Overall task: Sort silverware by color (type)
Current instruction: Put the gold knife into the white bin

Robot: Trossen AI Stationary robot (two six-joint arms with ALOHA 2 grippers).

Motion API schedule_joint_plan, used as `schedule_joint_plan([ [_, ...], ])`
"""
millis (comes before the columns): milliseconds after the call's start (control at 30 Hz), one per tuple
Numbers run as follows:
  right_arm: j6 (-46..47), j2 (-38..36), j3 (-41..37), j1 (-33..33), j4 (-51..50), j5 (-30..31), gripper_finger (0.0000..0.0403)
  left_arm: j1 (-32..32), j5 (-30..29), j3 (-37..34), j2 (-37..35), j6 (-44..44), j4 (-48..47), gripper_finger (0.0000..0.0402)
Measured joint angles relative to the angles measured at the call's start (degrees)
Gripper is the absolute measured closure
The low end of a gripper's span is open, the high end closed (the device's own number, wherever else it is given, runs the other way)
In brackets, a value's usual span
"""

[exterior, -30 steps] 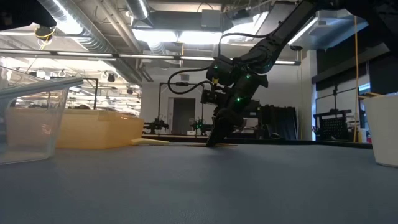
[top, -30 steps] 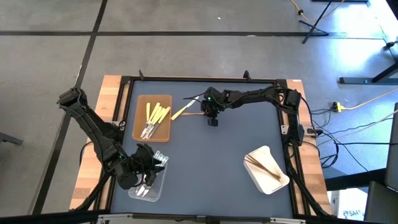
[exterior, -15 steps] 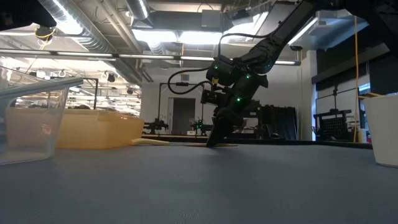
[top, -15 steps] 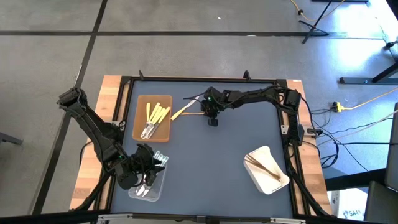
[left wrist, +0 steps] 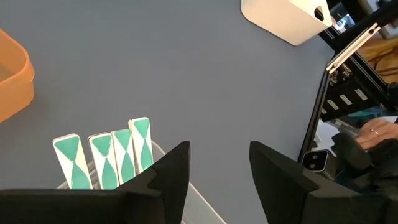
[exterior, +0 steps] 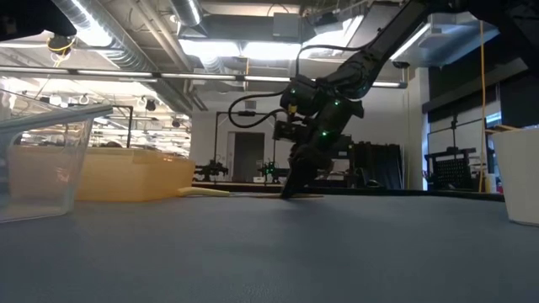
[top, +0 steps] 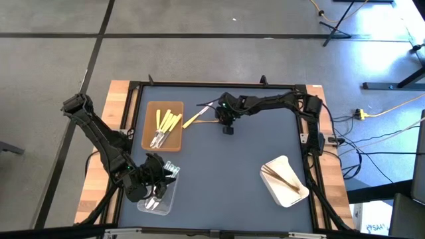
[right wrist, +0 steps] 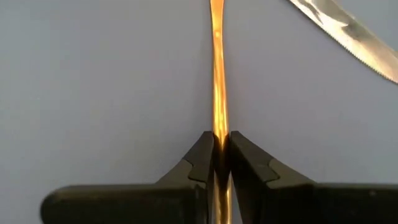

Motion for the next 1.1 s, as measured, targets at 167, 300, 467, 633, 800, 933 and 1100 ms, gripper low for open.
schedule_joint_plan([
  [167, -0.09, -2.06, -0.28, 0.0, -3.05, 0.02, 0.0362, 0.0, 0.0, 0.02, 0.0, 0.01, 0.0, 0.0241],
  [300, -0.11, -3.89, -0.23, 0.02, -5.89, -0.09, 0.0362, 0.0, -0.01, 0.02, 0.0, 0.01, 0.0, 0.0241],
  [467, -0.16, -5.26, -0.22, 0.07, -10.6, -0.45, 0.0364, 0.36, -0.01, 0.02, 0.0, 0.01, 0.0, 0.0241],
  [633, -2.94, -6.51, -0.13, 1.22, -12.49, -0.43, 0.039, 1.87, -0.03, 0.02, 0.02, 0.01, 0.04, 0.0241],
  [800, -4.33, -6.86, -0.06, 2.87, -12.54, -0.28, 0.0393, 3.44, -0.03, 0.02, 0.02, 0.03, 0.02, 0.0241],
  [933, -4.39, -6.87, -0.04, 4.28, -12.73, -0.02, 0.0393, 4.21, -0.01, 0.02, 0.02, 0.03, 0.02, 0.0241],
  [1100, -4.43, -6.88, -0.02, 6.6, -12.72, 0.0, 0.0398, 4.81, 0.0, 0.02, 0.02, 0.06, 0.02, 0.0241],
])
